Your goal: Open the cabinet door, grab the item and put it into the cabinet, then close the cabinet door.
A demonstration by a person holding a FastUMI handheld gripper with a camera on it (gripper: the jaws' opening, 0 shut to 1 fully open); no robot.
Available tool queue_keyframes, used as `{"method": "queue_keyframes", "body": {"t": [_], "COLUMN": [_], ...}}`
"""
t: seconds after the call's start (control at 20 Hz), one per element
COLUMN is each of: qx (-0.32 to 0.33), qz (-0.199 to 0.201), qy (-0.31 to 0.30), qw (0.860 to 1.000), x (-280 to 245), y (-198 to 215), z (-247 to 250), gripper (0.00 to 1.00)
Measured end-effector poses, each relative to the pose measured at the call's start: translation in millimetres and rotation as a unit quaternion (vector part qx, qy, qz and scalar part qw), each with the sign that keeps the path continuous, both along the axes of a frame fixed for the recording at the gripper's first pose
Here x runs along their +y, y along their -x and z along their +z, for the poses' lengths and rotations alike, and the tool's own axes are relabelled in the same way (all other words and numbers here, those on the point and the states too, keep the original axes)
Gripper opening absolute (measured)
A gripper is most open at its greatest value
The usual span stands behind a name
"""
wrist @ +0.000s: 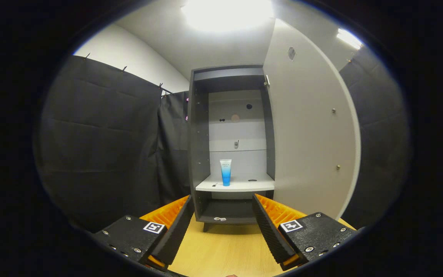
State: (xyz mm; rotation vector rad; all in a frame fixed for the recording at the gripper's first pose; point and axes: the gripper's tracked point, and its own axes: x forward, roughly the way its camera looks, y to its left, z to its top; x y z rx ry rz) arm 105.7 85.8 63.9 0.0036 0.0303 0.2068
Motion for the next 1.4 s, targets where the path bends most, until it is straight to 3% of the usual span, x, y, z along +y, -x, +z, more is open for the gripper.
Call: {"method": "queue_keyframes", "body": {"t": [0.35,0.8,1.4], "qx": [-0.006,-0.040,-0.065], "qz": [-0.077,-0.212,-0.319], "qy": [-0.009,-0.002,0.009], "qw": [0.997,0.976,0.945], "x": [-91,-209,-278], "y": [30,38,-26], "z": [16,55,89], "gripper": [0.93,0.93,0.93]}}
